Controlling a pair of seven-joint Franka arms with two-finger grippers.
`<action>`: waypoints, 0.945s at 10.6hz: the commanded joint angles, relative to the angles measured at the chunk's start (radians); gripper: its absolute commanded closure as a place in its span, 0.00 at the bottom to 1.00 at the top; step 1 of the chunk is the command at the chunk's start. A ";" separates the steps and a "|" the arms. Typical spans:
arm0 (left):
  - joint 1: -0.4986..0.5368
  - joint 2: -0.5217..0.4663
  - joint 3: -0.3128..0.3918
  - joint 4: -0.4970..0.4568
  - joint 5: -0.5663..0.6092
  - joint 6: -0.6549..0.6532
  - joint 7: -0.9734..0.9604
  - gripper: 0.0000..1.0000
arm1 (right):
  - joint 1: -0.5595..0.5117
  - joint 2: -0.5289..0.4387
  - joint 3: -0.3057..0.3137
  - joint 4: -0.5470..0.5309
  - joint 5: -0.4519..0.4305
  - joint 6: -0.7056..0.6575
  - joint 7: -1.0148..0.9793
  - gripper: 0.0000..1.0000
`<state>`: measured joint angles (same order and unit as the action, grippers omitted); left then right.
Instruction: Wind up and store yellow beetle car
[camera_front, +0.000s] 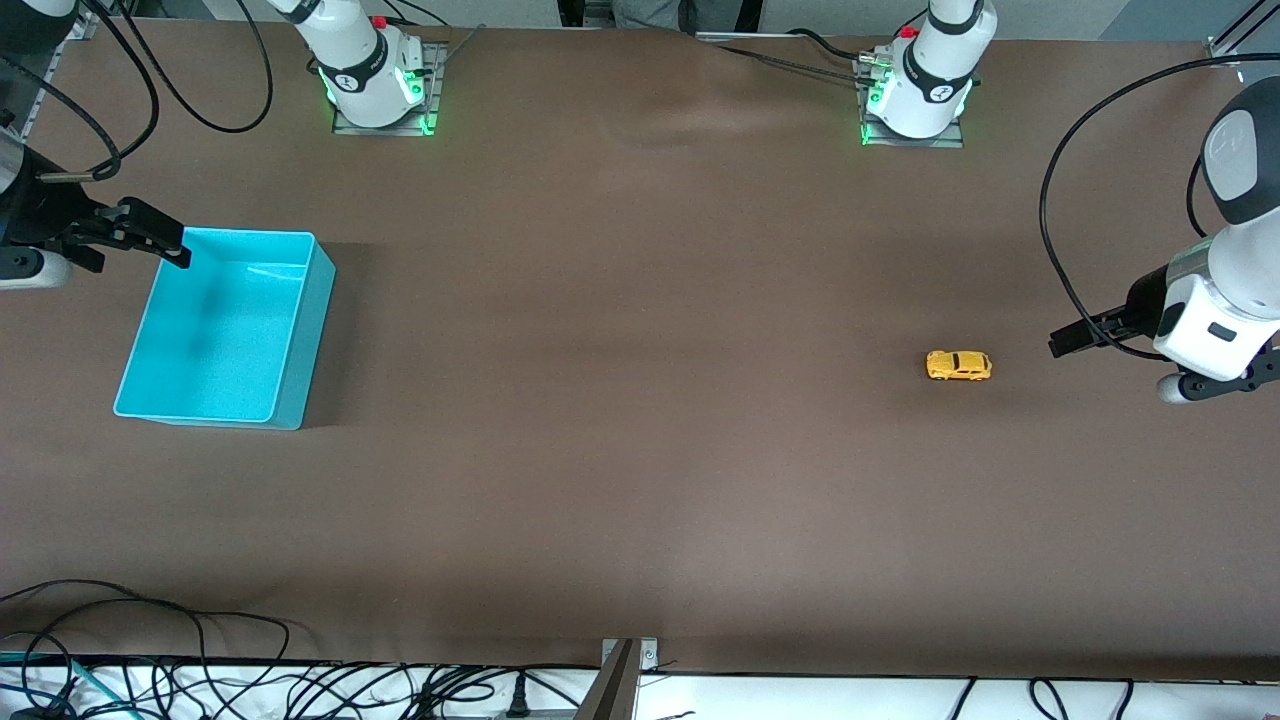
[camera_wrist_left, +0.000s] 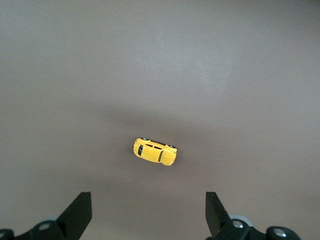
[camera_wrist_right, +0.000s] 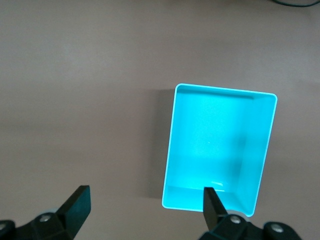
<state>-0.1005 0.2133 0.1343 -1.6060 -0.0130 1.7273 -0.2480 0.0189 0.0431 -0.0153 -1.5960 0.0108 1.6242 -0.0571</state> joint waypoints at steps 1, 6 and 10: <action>0.001 0.000 0.005 0.003 0.008 0.005 0.015 0.00 | 0.000 -0.008 0.000 -0.005 -0.012 -0.006 -0.009 0.00; 0.001 0.001 0.005 0.000 0.008 0.005 0.010 0.00 | 0.000 -0.008 0.000 -0.012 -0.012 0.003 -0.013 0.00; 0.001 0.001 0.005 -0.002 0.008 0.001 0.004 0.00 | 0.000 -0.008 0.000 -0.013 -0.012 0.003 -0.013 0.00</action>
<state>-0.1004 0.2159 0.1378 -1.6060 -0.0130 1.7273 -0.2481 0.0189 0.0449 -0.0154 -1.5986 0.0095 1.6244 -0.0572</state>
